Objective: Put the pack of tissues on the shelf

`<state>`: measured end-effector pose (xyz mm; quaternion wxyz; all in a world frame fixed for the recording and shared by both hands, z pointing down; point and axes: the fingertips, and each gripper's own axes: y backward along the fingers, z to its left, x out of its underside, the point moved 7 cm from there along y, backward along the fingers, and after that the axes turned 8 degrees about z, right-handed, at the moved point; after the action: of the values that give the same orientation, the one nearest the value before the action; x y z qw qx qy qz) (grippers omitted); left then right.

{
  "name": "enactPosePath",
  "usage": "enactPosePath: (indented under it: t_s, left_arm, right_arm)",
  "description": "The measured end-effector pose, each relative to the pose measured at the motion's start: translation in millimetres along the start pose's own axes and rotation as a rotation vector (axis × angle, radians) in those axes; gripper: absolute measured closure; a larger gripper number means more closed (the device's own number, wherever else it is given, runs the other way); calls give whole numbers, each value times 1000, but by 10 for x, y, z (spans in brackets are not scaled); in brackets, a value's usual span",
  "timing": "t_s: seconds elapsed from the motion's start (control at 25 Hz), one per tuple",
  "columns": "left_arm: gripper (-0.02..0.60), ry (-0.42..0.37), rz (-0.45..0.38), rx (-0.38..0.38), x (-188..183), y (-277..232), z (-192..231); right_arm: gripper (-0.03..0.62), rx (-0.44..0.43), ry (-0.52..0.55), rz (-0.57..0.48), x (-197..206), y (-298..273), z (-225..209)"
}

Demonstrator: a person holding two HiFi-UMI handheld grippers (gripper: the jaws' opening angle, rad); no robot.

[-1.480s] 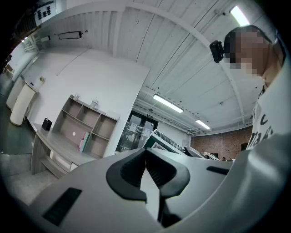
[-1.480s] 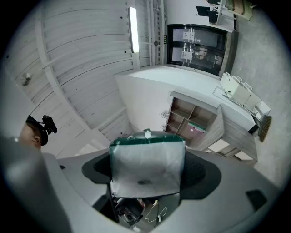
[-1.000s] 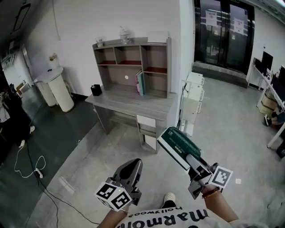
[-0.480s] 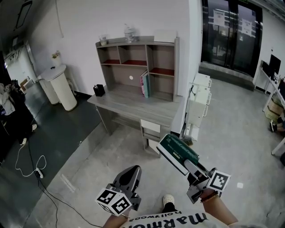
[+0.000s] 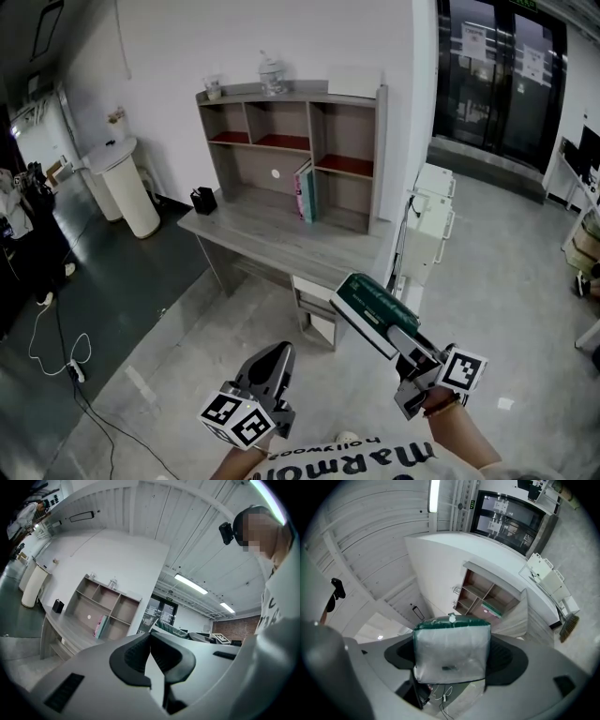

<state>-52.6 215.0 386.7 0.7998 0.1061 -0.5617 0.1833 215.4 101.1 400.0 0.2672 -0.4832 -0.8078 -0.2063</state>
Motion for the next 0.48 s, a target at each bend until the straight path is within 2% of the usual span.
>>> enactPosePath:
  t_s: [0.2,0.48]
  left_arm:
    - [565,2,-23,-27,-110,-316,151]
    - [565,-9,-34,-25,-144,-750,186]
  right_arm:
    - [172,-46,-1,7,-296,-187,-147]
    - [174,-70,-1,12,-614,-308,-396]
